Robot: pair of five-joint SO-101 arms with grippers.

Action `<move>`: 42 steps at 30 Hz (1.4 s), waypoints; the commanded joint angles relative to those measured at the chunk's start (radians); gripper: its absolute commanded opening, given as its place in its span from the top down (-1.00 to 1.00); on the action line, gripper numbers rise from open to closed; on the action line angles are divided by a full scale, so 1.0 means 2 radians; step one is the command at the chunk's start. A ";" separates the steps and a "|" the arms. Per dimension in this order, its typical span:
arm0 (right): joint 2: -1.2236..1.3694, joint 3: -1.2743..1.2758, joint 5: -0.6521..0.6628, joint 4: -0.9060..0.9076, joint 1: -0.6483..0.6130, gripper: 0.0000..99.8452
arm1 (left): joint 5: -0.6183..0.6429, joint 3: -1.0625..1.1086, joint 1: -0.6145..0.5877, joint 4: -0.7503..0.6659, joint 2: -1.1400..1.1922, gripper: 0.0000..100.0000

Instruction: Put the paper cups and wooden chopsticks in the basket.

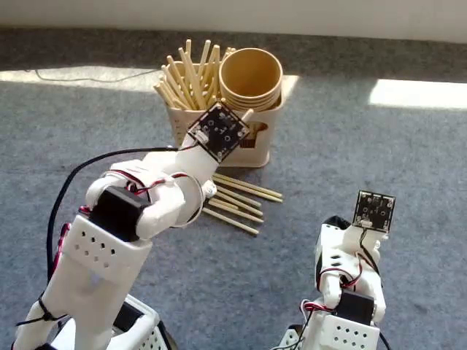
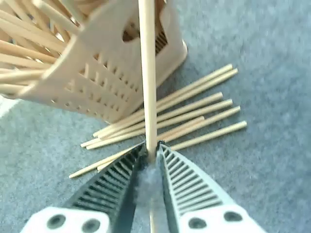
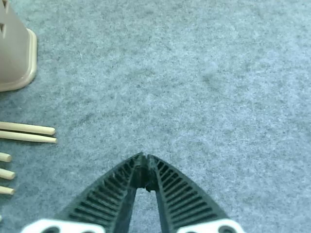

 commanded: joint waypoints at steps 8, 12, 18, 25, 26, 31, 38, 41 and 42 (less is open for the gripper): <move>-0.004 0.070 0.000 -0.013 0.004 0.99 | 0.034 -0.089 0.005 -0.198 -0.013 0.99; -0.004 0.070 0.000 -0.013 0.004 0.99 | 0.035 -0.088 0.005 -0.275 -0.013 0.99; -0.004 0.070 0.000 -0.013 0.003 0.99 | 0.035 -0.082 0.003 -0.374 -0.012 0.99; -0.004 0.070 0.000 -0.013 0.003 0.99 | 0.072 -0.006 -0.038 -0.522 -0.012 0.99; -0.004 0.070 0.000 -0.013 0.003 0.99 | 0.091 0.007 -0.053 -0.542 -0.012 0.99; -0.004 0.070 0.000 -0.013 0.003 0.99 | 0.135 0.059 -0.089 -0.605 -0.011 0.99; -0.004 0.070 0.000 -0.013 0.003 0.99 | 0.135 0.096 -0.099 -0.636 0.003 0.99; -0.004 0.070 0.000 -0.013 0.003 0.99 | 0.135 0.092 -0.103 -0.636 0.042 0.99; -0.004 0.070 0.000 -0.013 0.003 0.99 | 0.137 0.089 -0.109 -0.636 0.057 0.99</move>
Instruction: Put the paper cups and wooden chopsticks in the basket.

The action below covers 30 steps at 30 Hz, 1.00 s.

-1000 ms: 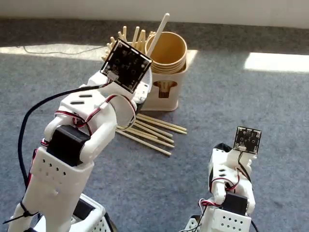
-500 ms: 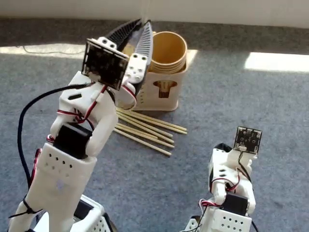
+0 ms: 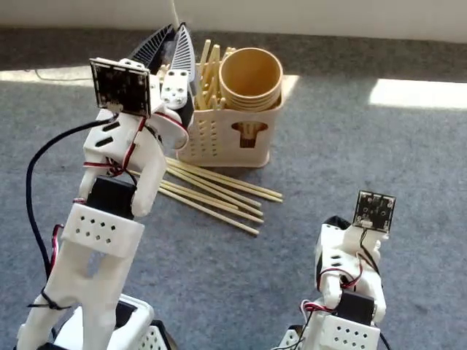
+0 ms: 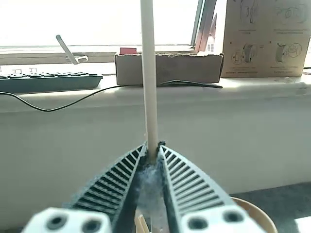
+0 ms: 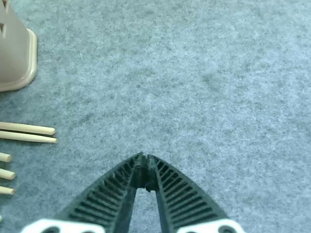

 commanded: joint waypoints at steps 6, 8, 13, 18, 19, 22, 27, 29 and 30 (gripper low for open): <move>-0.004 0.070 0.000 -0.013 0.003 0.99 | 0.008 -0.016 -0.011 -0.008 0.070 0.99; -0.004 0.070 0.000 -0.013 0.003 0.99 | 0.008 -0.016 -0.005 -0.008 0.070 0.98; -0.004 0.070 0.000 -0.013 0.004 0.99 | 0.009 -0.016 0.007 0.021 0.070 0.82; -0.004 0.070 0.000 -0.014 0.004 0.99 | 0.009 -0.035 0.010 0.091 0.063 0.76; -0.004 0.070 0.000 -0.014 0.004 0.99 | 0.009 -0.042 0.010 0.110 0.057 0.75; -0.004 0.070 0.000 -0.014 0.004 0.99 | 0.009 -0.063 0.010 0.170 0.030 0.74; -0.004 0.070 0.000 -0.014 0.004 0.99 | 0.006 -0.075 0.032 0.242 -0.030 0.74; -0.004 0.070 0.000 -0.014 0.004 0.99 | 0.006 -0.075 0.040 0.259 -0.054 0.74; -0.004 0.070 0.000 -0.014 0.004 0.99 | 0.006 -0.075 0.040 0.267 -0.065 0.74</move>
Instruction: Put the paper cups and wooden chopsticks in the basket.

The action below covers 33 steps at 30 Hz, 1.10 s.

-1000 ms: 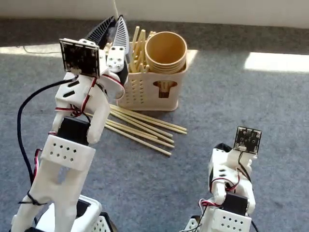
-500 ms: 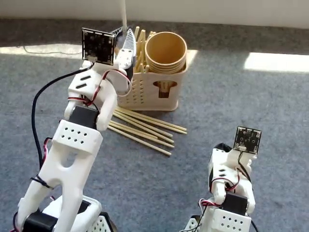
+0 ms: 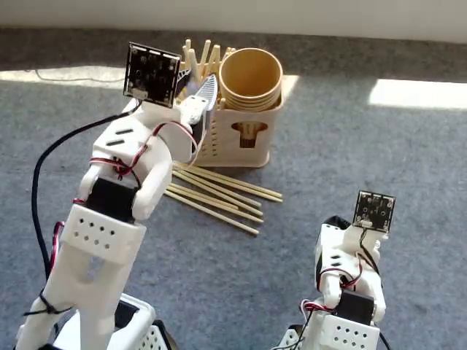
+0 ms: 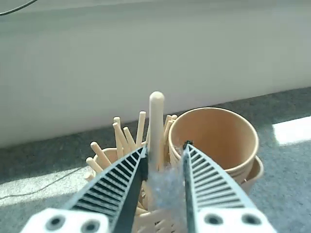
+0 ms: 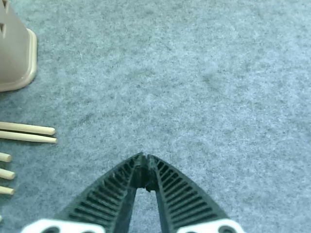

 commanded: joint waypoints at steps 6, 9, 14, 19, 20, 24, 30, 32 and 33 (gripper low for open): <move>-0.004 0.070 0.000 -0.014 0.005 0.99 | -0.006 -0.028 0.043 0.081 -0.078 0.74; -0.004 0.070 0.000 -0.013 0.005 0.99 | -0.048 -0.028 0.069 0.117 -0.081 0.74; -0.004 0.069 0.000 -0.013 0.005 0.99 | -0.101 -0.028 0.105 0.191 -0.079 0.74; -0.004 0.069 0.000 -0.013 0.005 0.99 | -0.173 -0.023 0.152 0.273 -0.078 0.74; -0.004 0.069 0.000 -0.013 0.005 0.99 | -0.183 -0.023 0.161 0.288 -0.078 0.74; -0.004 0.069 0.000 -0.013 0.005 0.99 | -0.206 -0.013 0.178 0.323 -0.077 0.82; -0.004 0.069 0.000 -0.013 0.005 0.99 | -0.228 0.049 0.175 0.307 -0.007 0.84; -0.004 0.069 -0.001 -0.013 0.005 0.99 | -0.242 0.056 0.176 0.302 0.031 0.83; -0.004 0.069 -0.001 -0.013 0.005 0.99 | -0.249 0.055 0.178 0.302 0.049 0.82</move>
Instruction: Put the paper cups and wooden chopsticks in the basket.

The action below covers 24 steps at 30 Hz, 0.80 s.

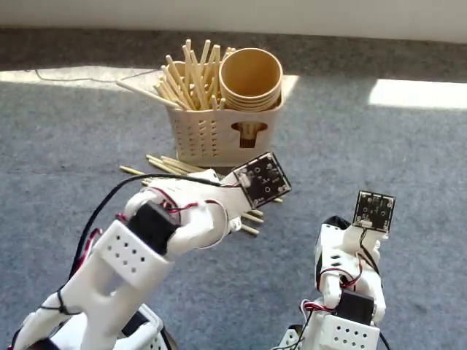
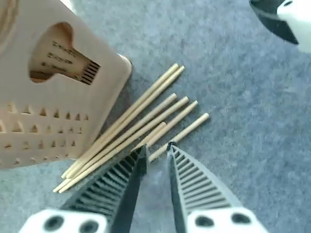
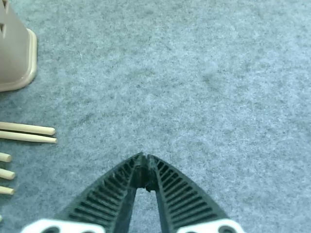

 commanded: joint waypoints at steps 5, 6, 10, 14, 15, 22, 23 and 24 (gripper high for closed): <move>-0.004 0.069 -0.001 -0.013 0.005 0.99 | -0.044 -0.003 0.007 -0.034 0.109 0.75; -0.004 0.069 -0.001 -0.013 0.005 0.99 | -0.054 -0.001 0.007 -0.039 0.119 0.75; -0.004 0.069 -0.001 -0.013 0.005 0.99 | -0.088 -0.003 0.010 -0.046 0.171 0.75; -0.004 0.069 -0.001 -0.013 0.005 0.99 | -0.130 -0.003 0.011 -0.046 0.224 0.75; -0.004 0.069 -0.001 -0.013 0.005 0.99 | -0.137 -0.003 0.010 -0.046 0.236 0.75; -0.004 0.069 -0.001 -0.013 0.005 0.99 | -0.145 -0.003 -0.011 -0.115 0.296 0.75; -0.004 0.069 -0.001 -0.013 0.005 0.99 | -0.147 -0.003 -0.013 -0.124 0.302 0.75; -0.004 0.069 -0.001 -0.013 0.005 0.99 | -0.155 -0.003 -0.013 -0.129 0.309 0.75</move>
